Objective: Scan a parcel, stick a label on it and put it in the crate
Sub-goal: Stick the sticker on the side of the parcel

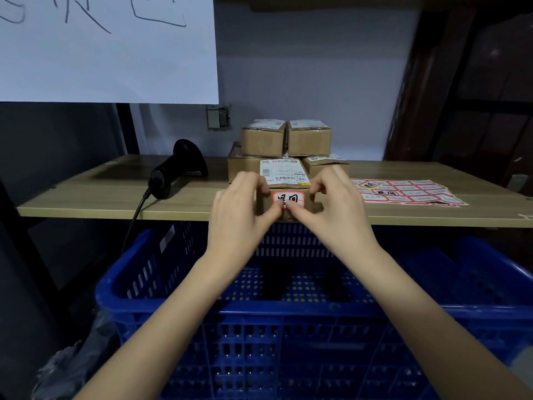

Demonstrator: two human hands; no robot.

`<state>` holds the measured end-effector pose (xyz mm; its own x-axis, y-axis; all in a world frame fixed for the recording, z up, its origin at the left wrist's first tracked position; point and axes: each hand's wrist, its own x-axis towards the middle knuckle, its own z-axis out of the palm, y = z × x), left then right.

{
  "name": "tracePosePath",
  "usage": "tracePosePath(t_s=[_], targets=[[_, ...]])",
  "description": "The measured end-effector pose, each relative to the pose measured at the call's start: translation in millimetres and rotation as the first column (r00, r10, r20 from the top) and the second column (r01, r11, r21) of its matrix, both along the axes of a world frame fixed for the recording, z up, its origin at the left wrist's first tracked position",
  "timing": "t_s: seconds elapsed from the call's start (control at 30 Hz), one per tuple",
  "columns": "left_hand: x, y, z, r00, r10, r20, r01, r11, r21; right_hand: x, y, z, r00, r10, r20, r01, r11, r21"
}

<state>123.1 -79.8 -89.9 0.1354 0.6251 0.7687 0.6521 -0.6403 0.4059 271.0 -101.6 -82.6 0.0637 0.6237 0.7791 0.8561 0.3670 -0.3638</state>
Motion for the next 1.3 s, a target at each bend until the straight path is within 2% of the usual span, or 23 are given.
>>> tracePosePath(t_s=[0.13, 0.53, 0.93, 1.07, 1.23, 1.3], targets=[[3.3, -1.6, 2.9, 0.999, 0.020, -0.029, -0.019, 0.999, 0.030, 1.2, 3.4, 2.0, 1.000, -0.007, 0.001, 0.007, 1.000, -0.007], [5.6, -3.4, 6.8, 0.997, 0.055, -0.054, -0.055, 0.998, -0.008, 8.9, 1.9, 7.8, 0.998, 0.053, 0.019, -0.052, 0.998, -0.042], [3.8, -1.1, 7.6, 0.993, 0.052, -0.106, -0.052, 0.999, -0.002, 10.3, 2.1, 14.3, 0.999, 0.031, 0.037, -0.028, 0.995, -0.098], [3.7, -0.1, 9.3, 0.996, 0.042, -0.083, -0.043, 0.999, -0.014, 7.6, -0.1, 15.2, 0.997, 0.016, 0.071, -0.009, 0.996, -0.092], [2.6, -1.3, 16.6, 0.992, 0.038, -0.122, -0.045, 0.997, -0.055, 7.5, -0.2, 20.2, 0.994, 0.020, 0.105, -0.007, 0.993, -0.121], [-5.4, 2.5, 20.5, 0.998, -0.041, -0.039, 0.035, 0.989, -0.143, 15.0, -1.9, 21.4, 0.996, 0.068, 0.051, -0.059, 0.984, -0.167]])
